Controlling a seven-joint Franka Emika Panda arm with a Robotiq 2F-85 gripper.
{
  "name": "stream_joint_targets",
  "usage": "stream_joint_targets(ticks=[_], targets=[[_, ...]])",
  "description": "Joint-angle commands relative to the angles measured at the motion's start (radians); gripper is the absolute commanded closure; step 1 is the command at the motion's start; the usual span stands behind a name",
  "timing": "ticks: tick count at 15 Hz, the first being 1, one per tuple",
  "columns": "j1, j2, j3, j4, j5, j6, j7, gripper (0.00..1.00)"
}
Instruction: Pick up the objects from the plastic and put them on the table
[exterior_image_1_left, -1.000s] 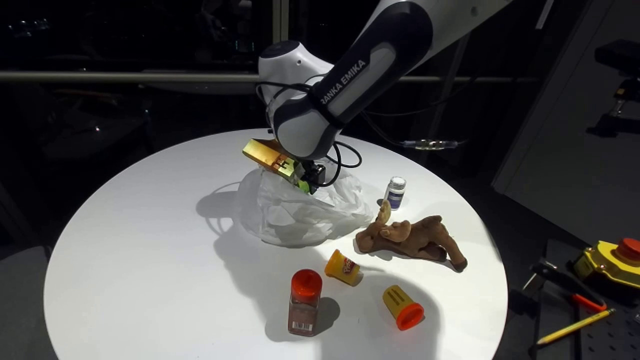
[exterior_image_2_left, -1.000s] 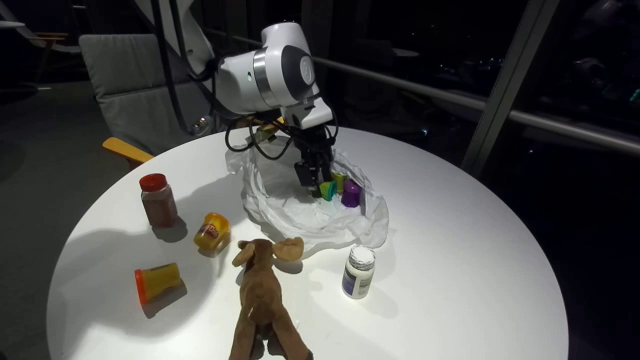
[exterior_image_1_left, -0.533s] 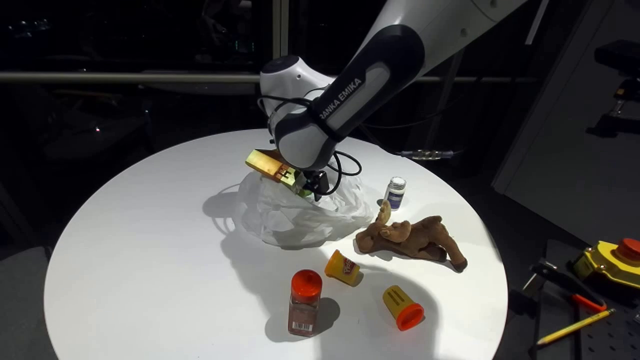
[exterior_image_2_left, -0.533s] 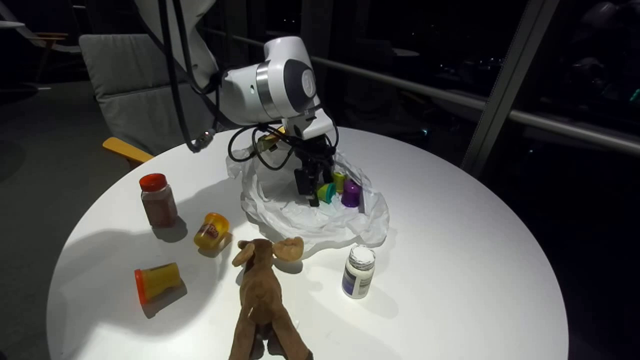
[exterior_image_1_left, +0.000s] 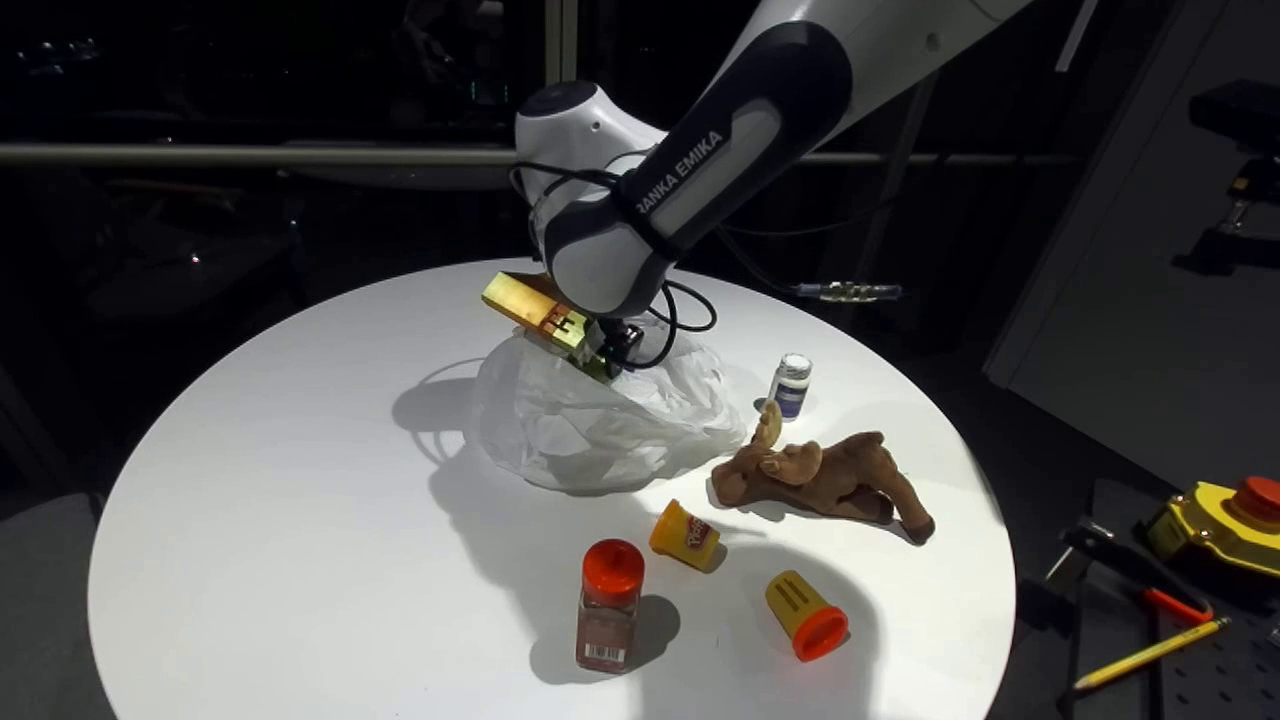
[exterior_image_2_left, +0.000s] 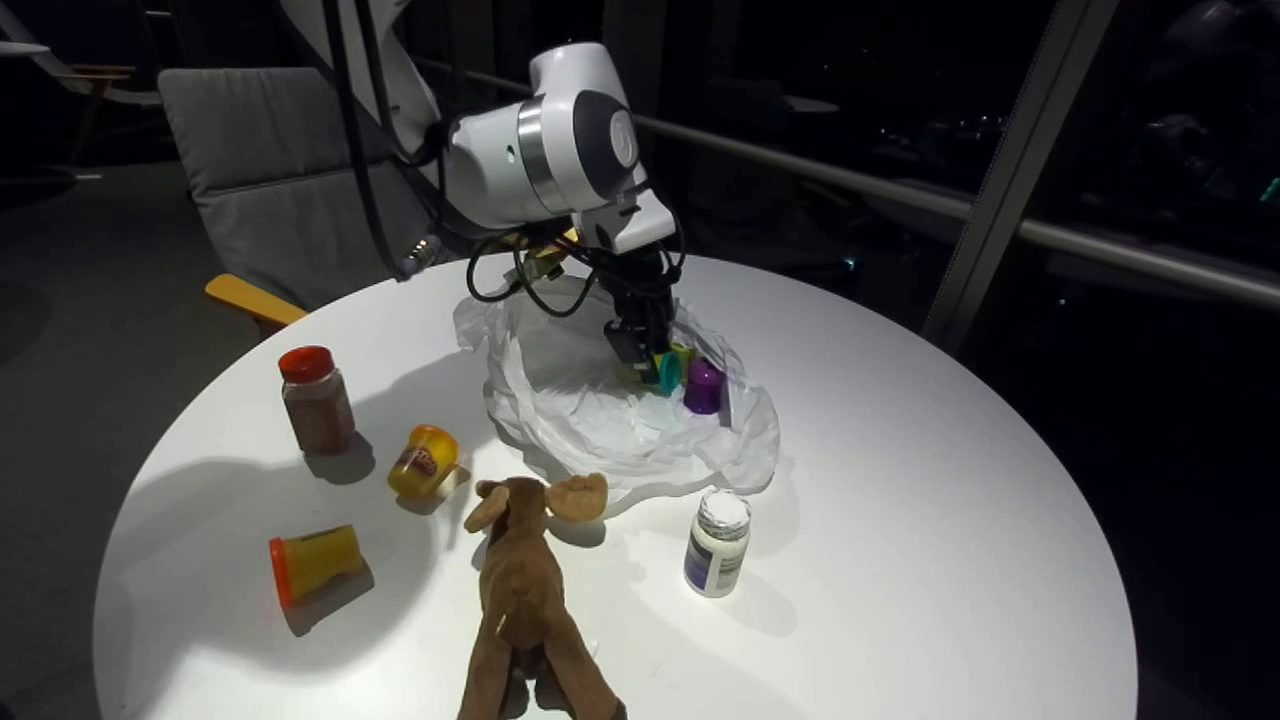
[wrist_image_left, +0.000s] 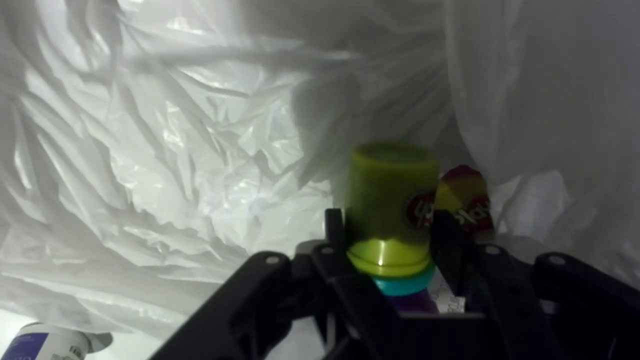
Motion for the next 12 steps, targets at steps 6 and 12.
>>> stream_joint_targets(ticks=[6, 12], targets=[[0.113, -0.261, -0.066, -0.303, -0.104, -0.028, 0.118, 0.79], [0.186, -0.507, -0.017, -0.596, -0.297, -0.097, 0.159, 0.79]])
